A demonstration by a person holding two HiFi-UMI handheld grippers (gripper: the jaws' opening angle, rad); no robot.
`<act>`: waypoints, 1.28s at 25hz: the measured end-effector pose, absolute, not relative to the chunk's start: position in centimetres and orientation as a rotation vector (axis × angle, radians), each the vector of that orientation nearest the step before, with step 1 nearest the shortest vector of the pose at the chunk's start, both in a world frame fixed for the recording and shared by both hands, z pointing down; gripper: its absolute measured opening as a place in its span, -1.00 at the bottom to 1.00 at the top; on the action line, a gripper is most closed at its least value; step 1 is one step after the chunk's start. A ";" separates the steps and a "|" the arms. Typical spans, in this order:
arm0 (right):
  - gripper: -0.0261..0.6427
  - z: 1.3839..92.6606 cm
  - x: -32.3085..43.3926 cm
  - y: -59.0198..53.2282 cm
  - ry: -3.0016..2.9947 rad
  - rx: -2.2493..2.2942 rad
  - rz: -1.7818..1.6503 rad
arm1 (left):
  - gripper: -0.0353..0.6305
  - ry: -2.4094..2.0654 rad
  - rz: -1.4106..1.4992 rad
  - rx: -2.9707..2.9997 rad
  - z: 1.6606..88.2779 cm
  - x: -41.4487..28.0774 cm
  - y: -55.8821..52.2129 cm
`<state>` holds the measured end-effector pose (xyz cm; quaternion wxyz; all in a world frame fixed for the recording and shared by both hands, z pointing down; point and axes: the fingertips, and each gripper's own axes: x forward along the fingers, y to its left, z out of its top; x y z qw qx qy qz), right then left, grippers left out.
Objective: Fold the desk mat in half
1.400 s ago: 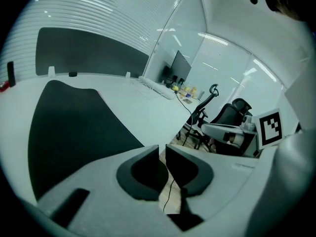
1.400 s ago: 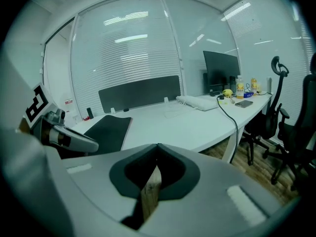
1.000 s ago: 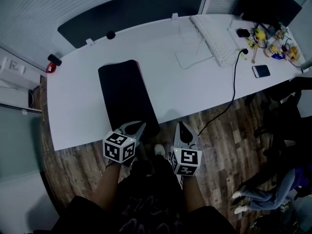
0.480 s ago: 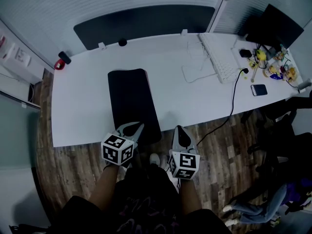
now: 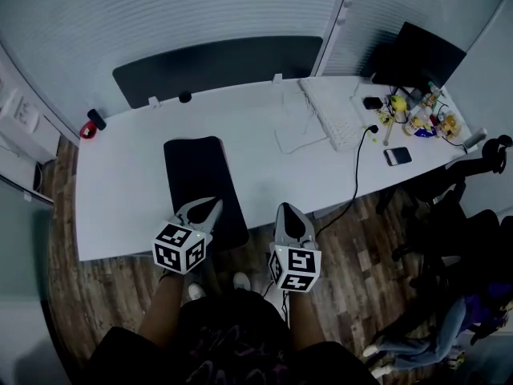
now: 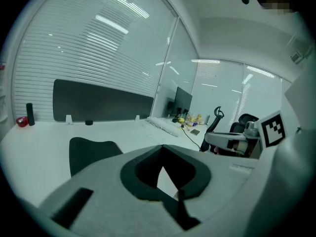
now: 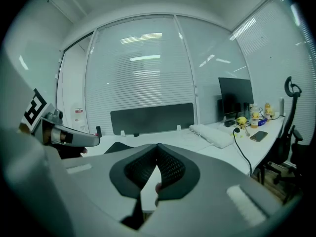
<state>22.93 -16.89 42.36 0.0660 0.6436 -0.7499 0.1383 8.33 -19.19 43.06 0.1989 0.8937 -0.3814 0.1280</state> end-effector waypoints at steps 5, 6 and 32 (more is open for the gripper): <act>-0.90 40.9 23.9 -16.7 -2.258 1.981 0.370 | -0.90 -1.070 0.359 2.556 41.6 8.9 -19.4; -0.90 40.7 23.9 -16.7 -2.263 1.979 0.363 | -0.90 -1.074 0.355 2.561 41.4 9.0 -19.4; -0.90 37.8 3.0 -19.1 -2.673 1.384 0.254 | -0.90 -1.905 0.105 2.178 36.5 -16.4 -14.3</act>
